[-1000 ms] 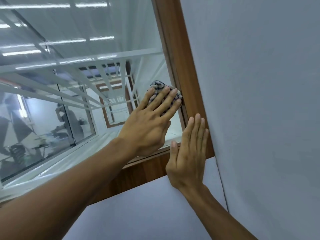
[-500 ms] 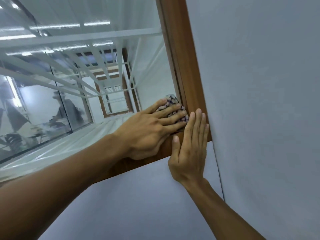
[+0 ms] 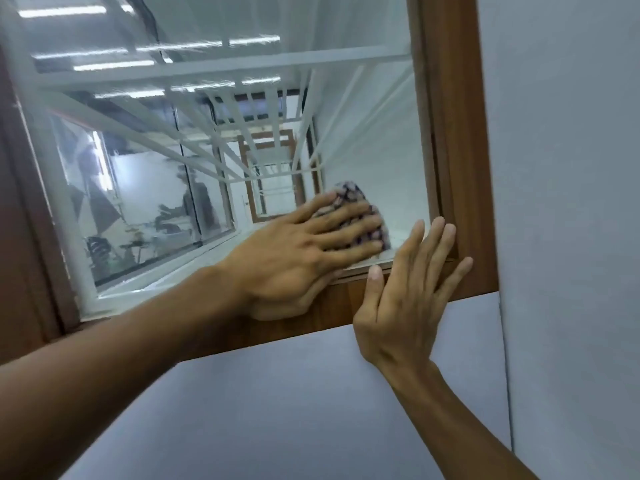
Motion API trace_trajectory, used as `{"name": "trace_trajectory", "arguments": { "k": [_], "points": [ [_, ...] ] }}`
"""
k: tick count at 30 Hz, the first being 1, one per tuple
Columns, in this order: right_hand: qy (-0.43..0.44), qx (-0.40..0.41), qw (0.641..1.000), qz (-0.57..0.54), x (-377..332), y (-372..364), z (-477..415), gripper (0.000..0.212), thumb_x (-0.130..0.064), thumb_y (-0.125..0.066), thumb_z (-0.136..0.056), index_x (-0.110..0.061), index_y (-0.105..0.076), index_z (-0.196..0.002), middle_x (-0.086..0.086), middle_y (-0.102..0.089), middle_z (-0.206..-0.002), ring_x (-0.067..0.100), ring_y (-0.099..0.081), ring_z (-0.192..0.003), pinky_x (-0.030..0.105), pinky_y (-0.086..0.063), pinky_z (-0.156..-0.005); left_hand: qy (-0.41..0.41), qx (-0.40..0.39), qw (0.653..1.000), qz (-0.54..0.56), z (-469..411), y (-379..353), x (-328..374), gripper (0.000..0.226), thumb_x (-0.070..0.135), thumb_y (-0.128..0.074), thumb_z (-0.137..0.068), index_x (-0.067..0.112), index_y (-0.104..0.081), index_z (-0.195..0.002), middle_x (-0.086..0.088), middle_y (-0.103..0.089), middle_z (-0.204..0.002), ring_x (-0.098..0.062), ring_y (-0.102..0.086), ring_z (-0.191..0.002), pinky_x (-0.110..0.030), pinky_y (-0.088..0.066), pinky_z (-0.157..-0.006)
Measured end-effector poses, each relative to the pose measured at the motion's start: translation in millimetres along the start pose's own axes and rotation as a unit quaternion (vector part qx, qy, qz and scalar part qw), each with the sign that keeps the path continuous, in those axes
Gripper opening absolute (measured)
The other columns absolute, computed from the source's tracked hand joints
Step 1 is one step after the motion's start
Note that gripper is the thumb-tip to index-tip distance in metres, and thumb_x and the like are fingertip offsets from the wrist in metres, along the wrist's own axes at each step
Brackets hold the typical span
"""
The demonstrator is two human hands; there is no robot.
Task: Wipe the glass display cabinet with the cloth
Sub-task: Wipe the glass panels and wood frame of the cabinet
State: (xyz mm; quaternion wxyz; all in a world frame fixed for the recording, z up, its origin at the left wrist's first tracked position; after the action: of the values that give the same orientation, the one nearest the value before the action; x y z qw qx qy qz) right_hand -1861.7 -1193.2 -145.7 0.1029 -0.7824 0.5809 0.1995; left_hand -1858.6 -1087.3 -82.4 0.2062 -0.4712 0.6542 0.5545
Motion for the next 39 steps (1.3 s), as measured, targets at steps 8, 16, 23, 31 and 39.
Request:
{"name": "trace_trajectory", "arguments": {
  "k": [8, 16, 23, 31, 39],
  "points": [
    [0.045, -0.029, 0.998, 0.024, -36, -10, 2, 0.069, -0.032, -0.025, -0.101, 0.001, -0.013, -0.16, 0.017, -0.004, -0.17, 0.031, 0.005, -0.158, 0.072, 0.005, -0.119, 0.089, 0.054, 0.994, -0.023, 4, 10, -25, 0.058, 0.036, -0.023, -0.108, 0.026, -0.013, -0.165, -0.003, -0.006, -0.173, -0.022, 0.004, -0.16, -0.05, -0.001, -0.129],
    [0.078, -0.037, 0.996, 0.015, -45, -15, 2, 0.066, -0.032, -0.026, -0.102, -0.005, -0.015, -0.161, 0.013, -0.01, -0.17, 0.029, -0.001, -0.159, 0.071, 0.003, -0.12, 0.171, 0.093, 0.979, -0.056, 61, 32, -88, 0.057, 0.034, -0.027, -0.109, 0.023, -0.019, -0.164, -0.009, -0.012, -0.172, -0.027, -0.005, -0.16, -0.054, -0.008, -0.129],
    [0.118, -0.079, 0.99, 0.002, -91, -24, 3, 0.068, -0.028, -0.034, -0.1, -0.011, -0.014, -0.163, 0.009, -0.004, -0.172, 0.028, 0.004, -0.159, 0.078, 0.002, -0.115, 0.132, 0.04, 0.99, -0.017, 86, 2, -38, 0.059, 0.034, -0.027, -0.11, 0.025, -0.01, -0.165, -0.004, 0.0, -0.173, -0.021, 0.007, -0.16, -0.048, 0.001, -0.13],
    [0.174, -0.127, 0.976, 0.041, -142, -46, 7, 0.07, -0.036, -0.029, -0.102, -0.011, -0.008, -0.163, 0.014, 0.004, -0.171, 0.033, 0.007, -0.158, 0.083, -0.003, -0.11, 0.307, 0.114, 0.945, 0.015, 126, 10, -65, 0.064, 0.036, -0.03, -0.107, 0.019, -0.01, -0.165, -0.009, 0.003, -0.173, -0.027, 0.008, -0.16, -0.055, 0.0, -0.128],
    [0.27, -0.123, 0.955, 0.014, -187, -55, 10, 0.069, -0.032, -0.031, -0.101, -0.012, -0.008, -0.163, 0.014, 0.003, -0.171, 0.032, 0.005, -0.158, 0.078, -0.002, -0.115, 0.413, 0.141, 0.899, 0.032, 182, 7, -90, 0.066, 0.037, -0.028, -0.107, 0.021, -0.002, -0.165, -0.006, 0.013, -0.173, -0.025, 0.015, -0.159, -0.052, 0.006, -0.128]
  ]
}}
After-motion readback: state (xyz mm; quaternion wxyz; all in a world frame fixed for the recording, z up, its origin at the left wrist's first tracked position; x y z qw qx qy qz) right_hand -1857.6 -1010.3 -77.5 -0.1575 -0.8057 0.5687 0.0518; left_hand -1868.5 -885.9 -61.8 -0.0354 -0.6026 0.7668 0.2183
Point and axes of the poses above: each hand's wrist, its own z-axis away from the middle knuckle, its own y-axis out of the back of the hand, x = y × z, the point moved 10 cm from there along -z, towards the middle knuckle
